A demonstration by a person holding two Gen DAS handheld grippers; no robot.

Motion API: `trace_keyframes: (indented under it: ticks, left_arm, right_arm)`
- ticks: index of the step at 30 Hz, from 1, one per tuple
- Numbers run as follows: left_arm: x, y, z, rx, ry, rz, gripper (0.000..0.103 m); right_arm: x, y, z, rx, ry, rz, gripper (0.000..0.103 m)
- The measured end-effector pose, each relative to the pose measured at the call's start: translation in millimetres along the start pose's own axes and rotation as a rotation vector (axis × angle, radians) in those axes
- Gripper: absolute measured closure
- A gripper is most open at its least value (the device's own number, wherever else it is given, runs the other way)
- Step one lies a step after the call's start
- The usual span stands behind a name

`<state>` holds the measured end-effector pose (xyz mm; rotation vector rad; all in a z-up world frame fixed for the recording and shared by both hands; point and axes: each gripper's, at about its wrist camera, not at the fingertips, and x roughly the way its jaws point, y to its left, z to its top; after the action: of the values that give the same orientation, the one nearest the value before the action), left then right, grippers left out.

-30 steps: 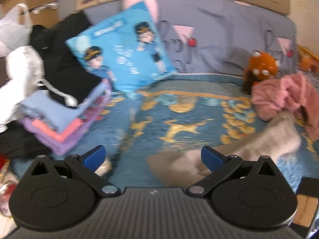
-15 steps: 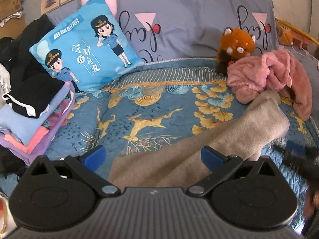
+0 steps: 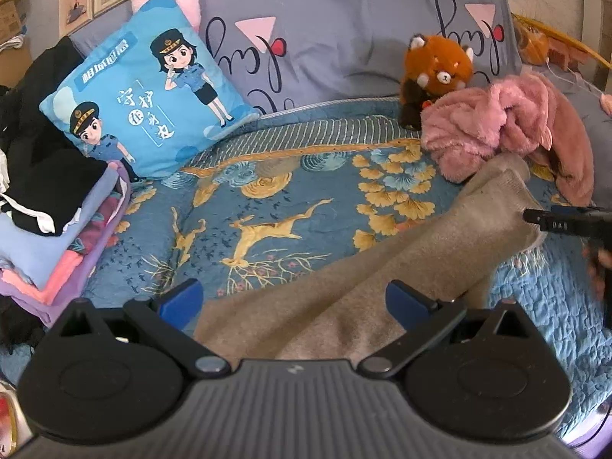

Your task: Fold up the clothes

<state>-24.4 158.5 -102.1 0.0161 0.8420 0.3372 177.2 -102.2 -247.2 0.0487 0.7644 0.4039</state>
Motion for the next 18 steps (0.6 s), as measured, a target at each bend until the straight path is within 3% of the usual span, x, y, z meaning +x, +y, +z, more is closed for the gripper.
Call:
trace_keyframes:
  ticks: [1,2,4,6,11,18]
  left_arm:
    - [1,-2,0,0.004,0.002,-0.001,0.000]
    - [1,-5,0,0.009,0.003,-0.002,0.000]
    - [2,-9,0,0.018,0.005,-0.001,0.000]
    - [3,-12,1,0.023,0.004,-0.003,0.000]
    - [3,-18,-1,0.038,0.003,-0.013,0.000]
    - [1,-25,-4,0.014,0.016,-0.091,0.000]
  right_arm:
    - [2,-1,1,0.016,0.007,0.019,0.046]
    - [2,-1,1,0.030,0.012,0.038,0.063]
    - [-1,4,-2,0.020,0.003,0.034,0.086]
    - [-8,11,-6,-0.002,-0.017,0.031,0.089]
    - [-53,37,-26,-0.054,-0.098,0.122,0.091]
    - [-135,115,-59,-0.326,-0.194,0.189,0.091]
